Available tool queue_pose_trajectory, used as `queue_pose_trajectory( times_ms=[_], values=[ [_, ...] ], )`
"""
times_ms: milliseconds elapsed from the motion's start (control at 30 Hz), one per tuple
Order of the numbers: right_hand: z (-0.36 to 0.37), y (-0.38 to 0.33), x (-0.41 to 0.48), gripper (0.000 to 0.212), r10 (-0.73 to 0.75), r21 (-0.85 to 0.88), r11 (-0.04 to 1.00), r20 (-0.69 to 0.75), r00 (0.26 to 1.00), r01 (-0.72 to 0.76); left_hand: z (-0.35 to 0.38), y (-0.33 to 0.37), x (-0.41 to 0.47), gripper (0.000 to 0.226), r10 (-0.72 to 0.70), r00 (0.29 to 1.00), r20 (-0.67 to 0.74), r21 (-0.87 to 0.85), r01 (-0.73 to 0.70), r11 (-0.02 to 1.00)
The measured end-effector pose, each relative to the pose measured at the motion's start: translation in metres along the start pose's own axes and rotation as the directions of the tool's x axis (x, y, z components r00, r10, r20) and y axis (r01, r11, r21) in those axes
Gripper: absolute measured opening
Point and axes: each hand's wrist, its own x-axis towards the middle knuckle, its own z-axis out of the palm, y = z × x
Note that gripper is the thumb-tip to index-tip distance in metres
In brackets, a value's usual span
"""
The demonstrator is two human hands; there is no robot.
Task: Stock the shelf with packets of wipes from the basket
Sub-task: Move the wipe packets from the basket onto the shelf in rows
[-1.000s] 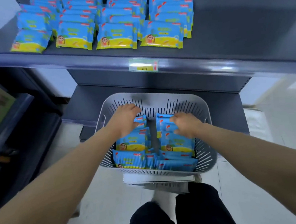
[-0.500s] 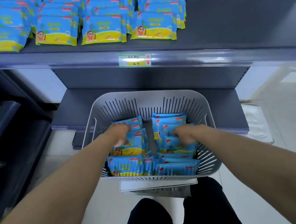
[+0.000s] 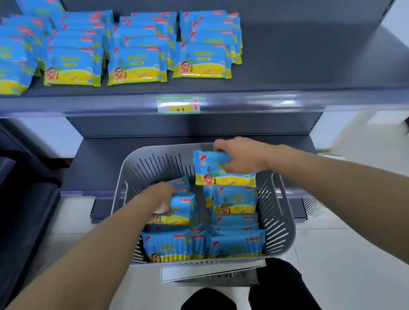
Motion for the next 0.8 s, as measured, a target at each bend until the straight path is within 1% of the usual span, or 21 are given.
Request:
queue_pose_trajectory(
  times_ms=[100, 133, 200, 267, 333, 400, 467, 533, 667, 733, 800],
  values=[
    [-0.048, -0.008, -0.010, 0.028, -0.070, 0.002, 0.997, -0.134, 0.988, 0.071, -0.051, 0.005, -0.027, 0.069, 0.056, 0.993, -0.108, -0.009, -0.057, 0.998],
    [-0.066, -0.009, -0.013, 0.029, -0.079, -0.005, 0.997, -0.179, 0.981, 0.080, -0.069, 0.006, -0.038, 0.065, 0.069, 0.987, -0.147, -0.026, -0.073, 0.997],
    [-0.104, -0.006, -0.016, 0.030, -0.068, -0.015, 0.998, -0.262, 0.963, 0.066, -0.106, 0.009, -0.060, 0.048, 0.100, 0.964, -0.245, -0.045, -0.115, 0.992],
    [-0.139, 0.001, -0.018, 0.033, -0.039, -0.005, 0.999, -0.344, 0.938, 0.040, -0.143, 0.013, -0.083, 0.035, 0.140, 0.921, -0.363, -0.032, -0.163, 0.986],
    [-0.167, 0.011, -0.016, 0.037, -0.009, 0.013, 1.000, -0.417, 0.909, 0.016, -0.181, 0.020, -0.103, 0.031, 0.166, 0.867, -0.469, -0.016, -0.196, 0.981],
    [-0.187, 0.021, -0.011, 0.041, 0.013, 0.009, 1.000, -0.462, 0.887, -0.010, -0.215, 0.023, -0.119, 0.031, 0.162, 0.820, -0.549, -0.028, -0.212, 0.977],
    [-0.198, 0.030, -0.005, 0.043, 0.028, 0.029, 0.999, -0.469, 0.882, -0.017, -0.240, 0.024, -0.127, 0.034, 0.146, 0.780, -0.608, -0.045, -0.218, 0.975],
    [-0.203, 0.036, 0.005, 0.043, 0.026, 0.027, 1.000, -0.441, 0.897, -0.016, -0.256, 0.023, -0.131, 0.039, 0.118, 0.758, -0.642, -0.064, -0.206, 0.976],
    [-0.207, 0.040, 0.030, 0.045, -0.022, -0.068, 0.998, -0.347, 0.938, -0.001, -0.269, 0.019, -0.131, 0.039, 0.049, 0.757, -0.651, -0.122, -0.168, 0.978],
    [-0.212, 0.044, 0.040, 0.044, -0.036, -0.080, 0.997, -0.336, 0.941, 0.009, -0.275, 0.020, -0.129, 0.039, 0.028, 0.744, -0.668, -0.137, -0.160, 0.978],
    [-0.222, 0.051, 0.047, 0.043, -0.035, -0.083, 0.997, -0.356, 0.934, 0.006, -0.283, 0.025, -0.123, 0.040, 0.020, 0.720, -0.694, -0.144, -0.166, 0.976]
  ],
)
